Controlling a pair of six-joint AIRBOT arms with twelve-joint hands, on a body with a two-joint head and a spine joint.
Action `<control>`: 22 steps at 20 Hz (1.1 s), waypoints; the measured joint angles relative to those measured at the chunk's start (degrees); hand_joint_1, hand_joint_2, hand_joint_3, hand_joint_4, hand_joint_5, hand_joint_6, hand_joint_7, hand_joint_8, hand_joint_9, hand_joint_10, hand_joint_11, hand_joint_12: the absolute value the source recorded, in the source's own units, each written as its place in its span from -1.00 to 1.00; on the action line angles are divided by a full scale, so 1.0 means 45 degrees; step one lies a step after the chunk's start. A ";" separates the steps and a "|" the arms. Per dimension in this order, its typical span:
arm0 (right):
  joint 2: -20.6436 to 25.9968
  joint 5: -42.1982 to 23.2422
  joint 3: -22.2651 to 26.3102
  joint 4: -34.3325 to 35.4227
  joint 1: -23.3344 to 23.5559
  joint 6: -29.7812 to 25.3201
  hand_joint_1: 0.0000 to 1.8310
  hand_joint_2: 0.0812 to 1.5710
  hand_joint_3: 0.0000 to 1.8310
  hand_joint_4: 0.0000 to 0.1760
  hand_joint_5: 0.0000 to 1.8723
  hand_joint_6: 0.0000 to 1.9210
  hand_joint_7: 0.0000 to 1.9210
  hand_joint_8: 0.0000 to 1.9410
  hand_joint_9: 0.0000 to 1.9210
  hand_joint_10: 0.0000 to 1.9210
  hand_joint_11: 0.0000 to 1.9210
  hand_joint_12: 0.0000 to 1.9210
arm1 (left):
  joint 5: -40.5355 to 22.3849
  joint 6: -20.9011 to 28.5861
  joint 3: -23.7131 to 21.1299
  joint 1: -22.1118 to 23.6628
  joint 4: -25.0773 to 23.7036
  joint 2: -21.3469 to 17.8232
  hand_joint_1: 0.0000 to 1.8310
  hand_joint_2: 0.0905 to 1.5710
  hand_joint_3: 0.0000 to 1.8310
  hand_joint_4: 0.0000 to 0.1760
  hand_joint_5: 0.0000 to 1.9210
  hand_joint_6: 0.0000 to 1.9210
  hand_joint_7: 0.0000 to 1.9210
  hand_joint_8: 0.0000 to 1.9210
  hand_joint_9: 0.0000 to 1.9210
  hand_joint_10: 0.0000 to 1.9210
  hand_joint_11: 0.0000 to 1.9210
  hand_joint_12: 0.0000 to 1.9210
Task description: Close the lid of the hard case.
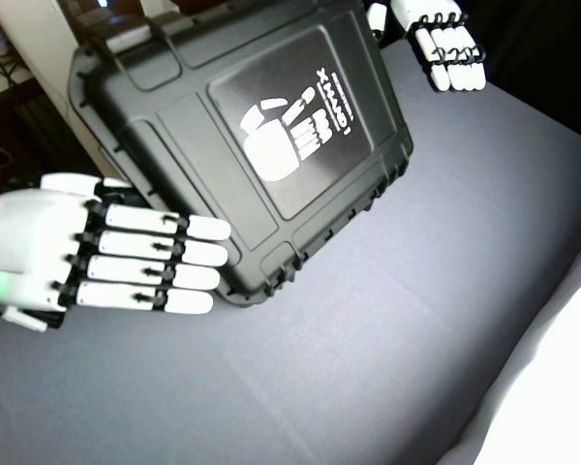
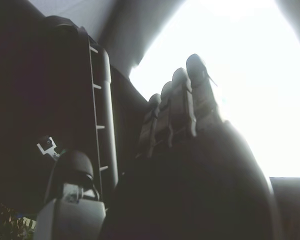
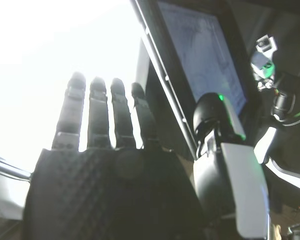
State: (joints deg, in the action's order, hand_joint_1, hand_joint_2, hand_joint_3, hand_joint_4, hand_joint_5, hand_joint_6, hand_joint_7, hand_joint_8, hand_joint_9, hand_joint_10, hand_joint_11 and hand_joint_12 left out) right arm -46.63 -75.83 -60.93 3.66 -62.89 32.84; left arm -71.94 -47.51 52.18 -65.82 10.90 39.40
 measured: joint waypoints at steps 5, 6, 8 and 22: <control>0.0044 -0.0010 0.0044 0.0053 -0.0437 -0.0049 -0.68 0.73 -1.00 -1.00 -0.92 -1.00 -0.91 -1.00 -0.95 -1.00 -0.94 -0.99 | -0.0243 0.0117 -0.0029 -0.0413 0.0350 -0.0005 -1.00 0.59 -1.00 -1.00 -1.00 -1.00 -0.98 -1.00 -0.94 -1.00 -1.00 -0.67; 0.0146 0.0029 0.0073 0.0092 -0.0588 -0.0049 -0.66 0.74 -1.00 -1.00 -0.93 -1.00 -0.92 -1.00 -0.96 -1.00 -0.94 -0.99 | -0.0369 0.0151 -0.0029 -0.0515 0.0374 -0.0005 -1.00 0.59 -1.00 -1.00 -1.00 -1.00 -0.99 -1.00 -0.96 -1.00 -1.00 -0.69; 0.0447 0.0083 0.0160 0.0379 -0.1030 -0.0078 -0.66 0.72 -1.00 -1.00 -0.93 -1.00 -0.91 -1.00 -0.95 -1.00 -0.94 -0.99 | -0.0350 0.0185 -0.0083 -0.0641 0.0345 -0.0087 -1.00 0.59 -1.00 -1.00 -1.00 -1.00 -0.99 -1.00 -0.96 -1.00 -1.00 -0.73; -0.0029 -0.1418 -0.0223 0.1112 -0.0733 -0.0034 -0.66 0.70 -1.00 -1.00 -0.90 -0.99 -0.90 -0.99 -0.89 -0.99 -0.86 -0.96 | -0.2953 0.0257 0.0180 -0.0491 0.1715 0.1146 -1.00 0.59 -0.99 -1.00 -0.99 -1.00 -1.00 -1.00 -1.00 -1.00 -1.00 -1.00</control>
State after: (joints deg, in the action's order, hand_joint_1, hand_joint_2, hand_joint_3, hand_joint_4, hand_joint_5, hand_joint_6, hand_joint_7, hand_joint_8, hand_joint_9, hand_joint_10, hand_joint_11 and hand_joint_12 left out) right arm -46.76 -82.21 -61.93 8.67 -66.19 32.69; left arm -85.23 -46.35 52.99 -68.03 18.61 44.56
